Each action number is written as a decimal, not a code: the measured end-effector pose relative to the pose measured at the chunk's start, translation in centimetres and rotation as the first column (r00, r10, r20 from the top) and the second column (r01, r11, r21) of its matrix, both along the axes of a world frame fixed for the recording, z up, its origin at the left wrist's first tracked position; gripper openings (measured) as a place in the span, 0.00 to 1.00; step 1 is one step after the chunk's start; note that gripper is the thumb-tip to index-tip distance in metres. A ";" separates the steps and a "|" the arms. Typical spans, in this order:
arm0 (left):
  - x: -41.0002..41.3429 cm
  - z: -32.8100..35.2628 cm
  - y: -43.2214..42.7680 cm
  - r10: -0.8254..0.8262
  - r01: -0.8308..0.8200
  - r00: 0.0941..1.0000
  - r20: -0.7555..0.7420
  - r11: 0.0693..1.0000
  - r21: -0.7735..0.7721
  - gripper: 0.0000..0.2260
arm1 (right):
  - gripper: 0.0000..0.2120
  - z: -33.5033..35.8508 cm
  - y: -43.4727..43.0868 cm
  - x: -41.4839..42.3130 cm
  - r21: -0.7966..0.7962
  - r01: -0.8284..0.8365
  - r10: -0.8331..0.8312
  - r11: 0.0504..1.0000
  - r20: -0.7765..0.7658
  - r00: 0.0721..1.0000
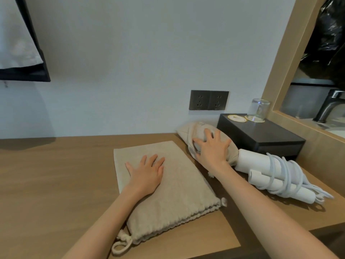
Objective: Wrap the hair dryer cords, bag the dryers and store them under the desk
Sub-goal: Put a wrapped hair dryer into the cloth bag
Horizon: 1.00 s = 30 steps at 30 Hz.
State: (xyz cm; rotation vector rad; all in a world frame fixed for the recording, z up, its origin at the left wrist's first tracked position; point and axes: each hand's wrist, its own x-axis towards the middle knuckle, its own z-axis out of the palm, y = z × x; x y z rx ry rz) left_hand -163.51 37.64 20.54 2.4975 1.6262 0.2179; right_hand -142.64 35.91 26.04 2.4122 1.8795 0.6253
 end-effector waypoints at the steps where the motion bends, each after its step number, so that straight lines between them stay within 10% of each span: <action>1: -0.4 0.1 0.0 0.006 -0.006 1.000 0.000 1.000 0.001 0.21 | 0.25 0.0 0.0 0.3 0.003 -0.015 0.015 1.000 -0.007 1.000; 17: 2.4 4.2 -4.5 -0.226 0.190 0.917 0.329 0.972 0.137 0.15 | 0.22 3.7 -9.9 4.3 0.318 -0.114 0.230 0.941 -0.358 0.905; 30: 6.1 4.1 -9.2 -0.478 0.486 0.872 0.105 0.870 -0.079 0.28 | 0.50 0.6 -16.7 14.0 -0.072 0.040 -0.064 0.997 -0.380 0.923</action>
